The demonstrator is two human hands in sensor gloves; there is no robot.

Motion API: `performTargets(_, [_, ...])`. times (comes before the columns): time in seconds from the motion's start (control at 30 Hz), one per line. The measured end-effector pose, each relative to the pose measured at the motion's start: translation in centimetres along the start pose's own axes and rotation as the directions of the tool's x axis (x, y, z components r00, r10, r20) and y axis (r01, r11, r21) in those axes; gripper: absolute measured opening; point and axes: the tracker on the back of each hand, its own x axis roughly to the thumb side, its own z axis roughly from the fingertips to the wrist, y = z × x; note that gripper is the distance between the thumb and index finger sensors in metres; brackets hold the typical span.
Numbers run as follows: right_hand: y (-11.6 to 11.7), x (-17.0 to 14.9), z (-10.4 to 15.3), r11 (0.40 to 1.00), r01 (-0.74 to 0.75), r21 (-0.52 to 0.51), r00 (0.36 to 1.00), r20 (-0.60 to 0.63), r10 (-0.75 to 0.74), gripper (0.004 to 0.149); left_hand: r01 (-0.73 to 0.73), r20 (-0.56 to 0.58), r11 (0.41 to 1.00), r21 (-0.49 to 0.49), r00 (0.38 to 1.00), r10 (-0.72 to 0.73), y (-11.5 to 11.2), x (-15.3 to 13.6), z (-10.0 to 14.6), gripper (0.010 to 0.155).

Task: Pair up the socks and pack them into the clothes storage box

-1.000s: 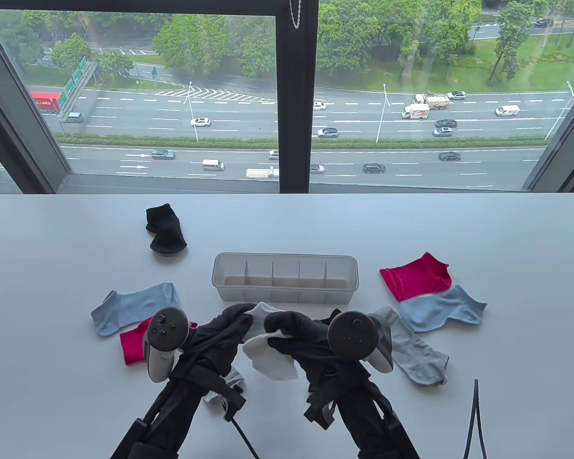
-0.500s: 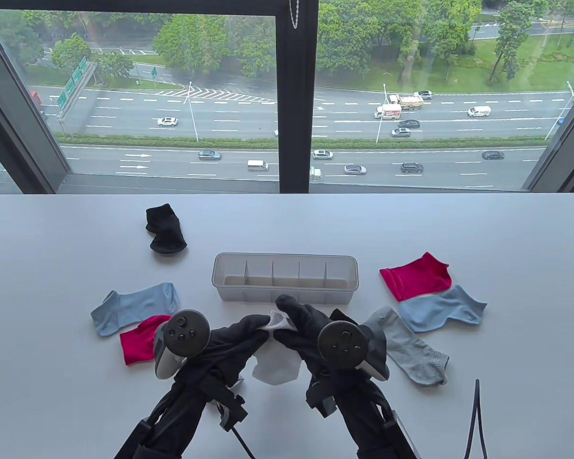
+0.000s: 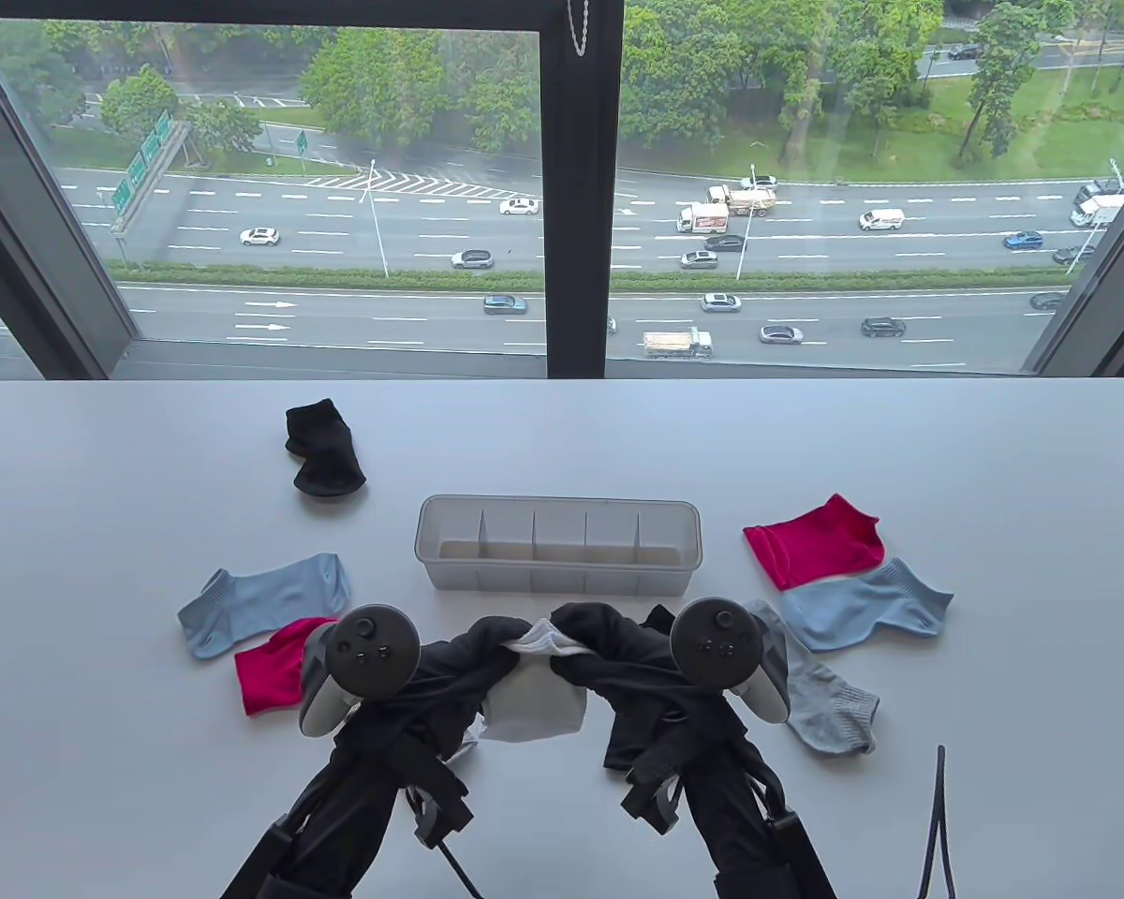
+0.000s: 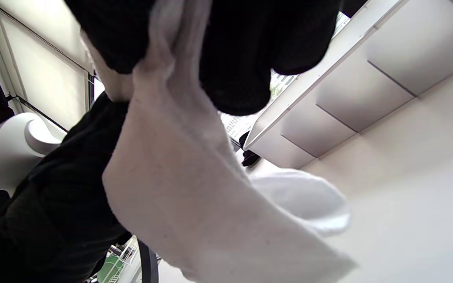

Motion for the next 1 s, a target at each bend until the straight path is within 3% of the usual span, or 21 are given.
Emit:
performTargets(0.07, [0.4, -0.5, -0.4, 0.998, -0.025, 0.051, 0.996, -0.086, 0.029, 0.048, -0.057, -0.088, 0.996, -0.063, 0.995, 0.051, -0.4, -1.0, -0.3, 0.042])
performTargets(0.17, [2.6, -2.8, -1.1, 0.977, -0.205, 0.055, 0.952, -0.22, 0.212, 0.05, 0.094, -0.232, 0.996, -0.001, 0.968, -0.092, -1.4, -3.5, -0.7, 0.044])
performTargets(0.23, [4.5, -4.8, -1.4, 0.947, -0.317, 0.059, 0.89, -0.328, 0.318, 0.064, 0.175, -0.327, 0.984, -0.029, 0.929, -0.175, -2.0, -5.1, -0.7, 0.067])
performTargets(0.3, [4.6, -5.2, -1.4, 0.92, -0.364, 0.144, 0.871, -0.297, 0.391, 0.069, 0.256, -0.354, 0.965, -0.056, 0.899, -0.259, -1.6, -5.0, -0.5, 0.067])
performTargets(0.37, [4.0, -4.5, -1.1, 0.907, -0.398, 0.141, 0.873, -0.248, 0.421, 0.064, 0.317, -0.287, 0.935, -0.159, 0.892, -0.351, -1.4, -3.9, -0.4, 0.056])
performTargets(0.43, [3.4, -3.5, -0.8, 0.891, -0.427, 0.158, 0.872, -0.191, 0.451, 0.054, 0.308, -0.213, 0.885, -0.349, 0.894, -0.395, -2.6, -3.1, -0.5, 0.048])
performTargets(0.47, [3.4, -3.0, -0.7, 0.873, -0.439, 0.215, 0.863, -0.169, 0.476, 0.051, 0.268, -0.194, 0.835, -0.48, 0.896, -0.399, -3.9, -3.2, -0.6, 0.047])
performTargets(0.53, [4.2, -2.4, -0.3, 0.821, -0.454, 0.347, 0.844, -0.129, 0.521, 0.049, 0.249, -0.196, 0.741, -0.623, 0.868, -0.456, -6.1, -3.8, -0.8, 0.051])
performTargets(0.6, [5.8, -2.5, 0.5, 0.718, -0.447, 0.534, 0.819, -0.079, 0.568, 0.053, 0.285, -0.211, 0.649, -0.706, 0.79, -0.576, -7.4, -4.8, -0.9, 0.055])
performTargets(0.7, [7.8, -3.2, 1.3, 0.547, -0.46, 0.699, 0.743, -0.034, 0.668, 0.07, 0.306, -0.228, 0.67, -0.677, 0.778, -0.586, -7.3, -5.3, -1.1, 0.06])
performTargets(0.8, [9.4, -4.3, 1.2, 0.496, -0.514, 0.7, 0.679, -0.02, 0.734, 0.072, 0.287, -0.244, 0.675, -0.68, 0.779, -0.577, -7.3, -5.8, -1.0, 0.063])
performTargets(0.87, [9.6, -4.6, 1.0, 0.526, -0.635, 0.566, 0.628, -0.02, 0.778, 0.05, 0.298, -0.24, 0.678, -0.672, 0.778, -0.581, -7.3, -5.8, -1.1, 0.064])
performTargets(0.9, [9.3, -4.6, 0.8, 0.576, -0.661, 0.481, 0.648, -0.021, 0.761, 0.043, 0.308, -0.237, 0.678, -0.668, 0.775, -0.585, -7.3, -5.8, -1.1, 0.064])
performTargets(1.0, [8.3, -4.7, 0.9, 0.725, -0.504, 0.47, 0.778, -0.117, 0.617, 0.043, 0.306, -0.239, 0.674, -0.672, 0.772, -0.589, -7.4, -6.0, -1.2, 0.063])
